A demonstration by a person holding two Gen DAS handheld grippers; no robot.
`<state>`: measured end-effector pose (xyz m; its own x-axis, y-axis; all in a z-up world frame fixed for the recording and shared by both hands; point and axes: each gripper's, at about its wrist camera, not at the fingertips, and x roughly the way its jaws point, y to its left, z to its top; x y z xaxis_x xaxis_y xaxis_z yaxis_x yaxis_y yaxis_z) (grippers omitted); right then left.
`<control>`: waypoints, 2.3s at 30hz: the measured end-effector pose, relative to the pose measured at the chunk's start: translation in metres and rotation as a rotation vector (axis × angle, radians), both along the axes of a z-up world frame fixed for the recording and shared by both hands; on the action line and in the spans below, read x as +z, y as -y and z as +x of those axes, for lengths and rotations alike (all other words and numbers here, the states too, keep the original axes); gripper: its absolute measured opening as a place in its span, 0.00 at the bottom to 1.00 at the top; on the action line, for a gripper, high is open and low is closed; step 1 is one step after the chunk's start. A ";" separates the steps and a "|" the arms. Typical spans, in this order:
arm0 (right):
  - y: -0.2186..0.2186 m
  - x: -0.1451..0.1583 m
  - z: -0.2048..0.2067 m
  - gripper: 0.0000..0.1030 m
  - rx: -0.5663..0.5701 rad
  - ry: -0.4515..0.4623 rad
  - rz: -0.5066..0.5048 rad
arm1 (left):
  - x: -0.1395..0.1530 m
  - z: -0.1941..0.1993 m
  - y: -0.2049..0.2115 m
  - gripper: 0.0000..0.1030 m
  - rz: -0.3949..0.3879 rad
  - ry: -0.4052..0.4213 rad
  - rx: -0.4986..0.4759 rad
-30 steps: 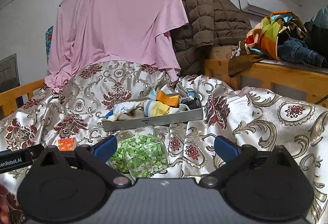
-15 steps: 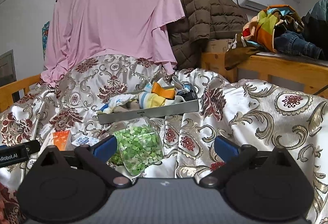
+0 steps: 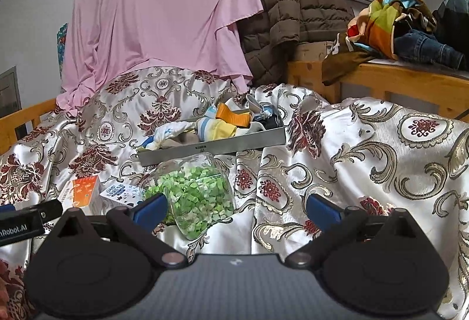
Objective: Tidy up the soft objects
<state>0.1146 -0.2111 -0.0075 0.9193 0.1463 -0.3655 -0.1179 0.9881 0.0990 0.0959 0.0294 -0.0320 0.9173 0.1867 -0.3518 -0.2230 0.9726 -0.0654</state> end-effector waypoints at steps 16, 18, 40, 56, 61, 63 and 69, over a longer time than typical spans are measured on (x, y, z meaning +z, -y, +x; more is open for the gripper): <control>-0.006 -0.006 0.005 1.00 0.015 -0.028 0.011 | -0.008 0.004 0.010 0.99 0.034 -0.030 -0.039; -0.006 -0.007 0.006 1.00 0.015 -0.032 0.011 | -0.008 0.005 0.010 0.99 0.033 -0.033 -0.041; -0.008 -0.011 0.008 1.00 0.018 -0.057 -0.003 | -0.010 0.006 0.010 0.99 0.036 -0.041 -0.045; -0.008 -0.014 0.009 1.00 0.017 -0.068 -0.013 | -0.010 0.006 0.011 0.99 0.037 -0.041 -0.045; -0.008 -0.015 0.010 1.00 0.017 -0.072 -0.014 | -0.010 0.006 0.011 0.99 0.037 -0.040 -0.045; -0.008 -0.014 0.010 1.00 0.017 -0.072 -0.014 | -0.010 0.006 0.011 0.99 0.037 -0.041 -0.045; -0.008 -0.015 0.010 1.00 0.017 -0.072 -0.014 | -0.010 0.005 0.011 0.99 0.038 -0.041 -0.044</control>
<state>0.1244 -0.2030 -0.0221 0.8878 0.1558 -0.4330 -0.1275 0.9874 0.0940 0.1013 0.0182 -0.0421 0.9097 0.1600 -0.3831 -0.1814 0.9832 -0.0200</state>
